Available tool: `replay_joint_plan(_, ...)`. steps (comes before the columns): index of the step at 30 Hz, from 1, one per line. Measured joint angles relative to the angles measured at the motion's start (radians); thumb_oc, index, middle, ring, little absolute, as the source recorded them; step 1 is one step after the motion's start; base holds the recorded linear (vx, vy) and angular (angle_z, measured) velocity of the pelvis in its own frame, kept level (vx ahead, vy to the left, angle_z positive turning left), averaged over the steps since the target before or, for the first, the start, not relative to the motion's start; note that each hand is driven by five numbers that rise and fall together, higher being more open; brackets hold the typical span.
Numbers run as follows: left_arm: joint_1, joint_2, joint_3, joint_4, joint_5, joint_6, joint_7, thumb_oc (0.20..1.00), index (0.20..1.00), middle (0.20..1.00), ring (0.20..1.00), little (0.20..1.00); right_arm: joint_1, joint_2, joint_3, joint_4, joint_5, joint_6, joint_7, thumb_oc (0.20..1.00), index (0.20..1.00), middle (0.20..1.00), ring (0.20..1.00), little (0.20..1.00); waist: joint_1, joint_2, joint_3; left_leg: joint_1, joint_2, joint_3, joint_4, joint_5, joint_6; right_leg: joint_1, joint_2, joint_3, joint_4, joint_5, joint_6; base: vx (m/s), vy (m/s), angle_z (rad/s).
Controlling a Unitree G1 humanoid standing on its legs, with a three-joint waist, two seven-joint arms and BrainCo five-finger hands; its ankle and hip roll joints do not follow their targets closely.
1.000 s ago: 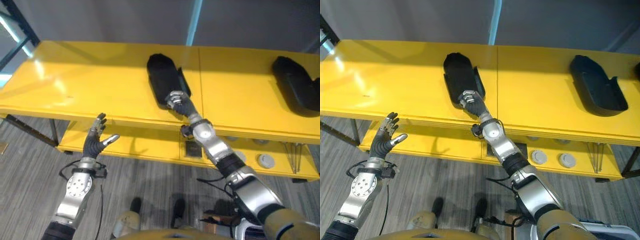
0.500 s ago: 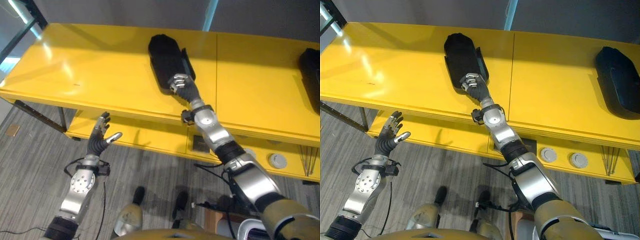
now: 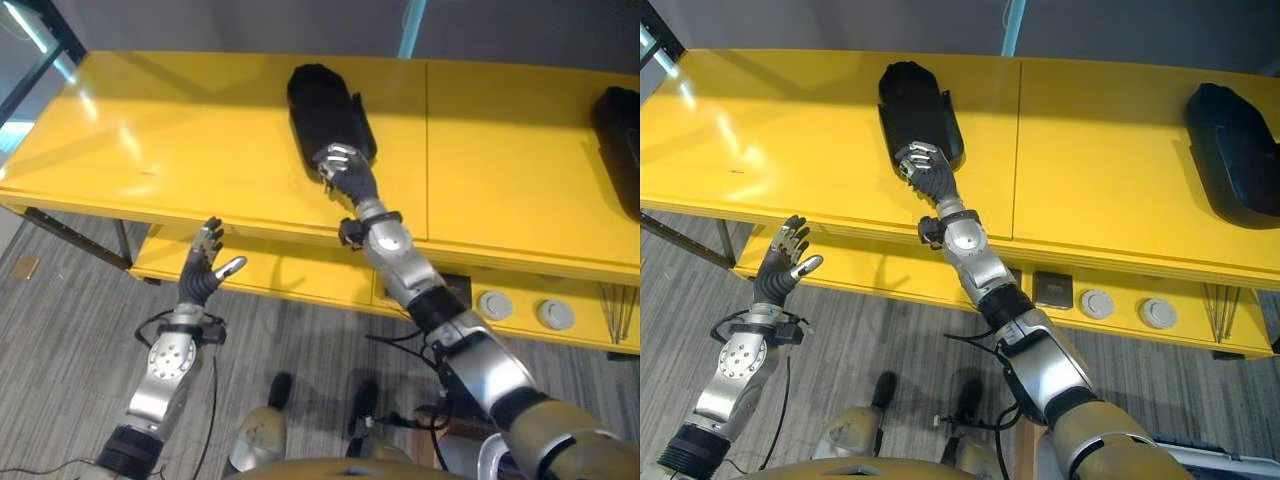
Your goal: Move parts from the plastic box to the shelf.
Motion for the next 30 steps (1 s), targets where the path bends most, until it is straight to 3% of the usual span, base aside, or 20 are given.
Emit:
replay_joint_plan(3,0.027,0.001,0.004,0.000,-0.010,0.000,-0.007,1.000,1.000,1.000,1.000,1.000,0.068,-0.068,-0.001,-0.155,0.001,-0.008,0.003,1.000,1.000,1.000,1.000,1.000,0.001,0.000,0.004,0.028,0.000,0.003,-0.001,-0.003,0.000,0.029,0.000,0.001,0.000,-0.002,0.001,0.01,0.004,0.01)
replay_joint_plan(9,0.051,-0.001,0.006,0.002,-0.019,0.003,-0.013,1.000,1.000,1.000,1.000,1.000,0.071,-0.109,-0.093,-0.131,-0.097,-0.020,-0.080,1.000,1.000,1.000,1.000,1.000,-0.026,-0.007,0.008,0.057,-0.003,0.029,-0.001,-0.013,0.006,0.043,-0.001,0.027,0.000,-0.001,0.008,0.01,-0.001,-0.13)
replay_joint_plan(13,0.050,-0.003,0.005,0.002,-0.019,0.009,-0.013,1.000,1.000,1.000,1.000,1.000,0.070,-0.113,-0.091,-0.065,-0.188,-0.012,-0.121,1.000,1.000,1.000,1.000,1.000,-0.046,-0.009,0.008,0.062,-0.004,0.030,-0.001,-0.013,0.006,0.046,0.000,0.029,0.000,0.002,0.007,0.00,-0.006,-0.06)
replay_joint_plan(15,0.051,-0.003,0.005,0.002,-0.019,0.012,-0.012,1.000,1.000,1.000,1.000,1.000,0.063,-0.119,-0.087,0.033,-0.237,0.025,-0.122,1.000,1.000,1.000,1.000,1.000,-0.044,-0.011,0.008,0.062,-0.003,0.030,-0.001,-0.013,0.006,0.046,0.001,0.028,0.000,0.002,0.007,0.00,0.000,0.00)
replay_joint_plan(19,0.053,-0.002,0.005,0.003,-0.019,0.014,-0.011,1.000,1.000,1.000,1.000,1.000,0.058,-0.119,-0.072,0.131,-0.239,0.065,-0.121,1.000,1.000,1.000,1.000,1.000,-0.039,-0.016,0.011,0.060,-0.002,0.029,-0.001,-0.013,0.006,0.044,0.001,0.028,0.000,0.002,0.007,0.00,0.000,0.00)
replay_joint_plan(30,0.049,0.001,0.002,0.004,-0.018,0.016,-0.005,1.000,1.000,1.000,1.000,1.000,-0.055,-0.113,-0.023,0.247,-0.218,0.068,-0.110,1.000,1.000,1.000,1.000,1.000,-0.030,-0.027,0.014,0.021,0.001,0.025,0.003,-0.012,0.004,0.012,0.001,0.019,0.000,0.002,0.006,0.00,-0.004,0.02)
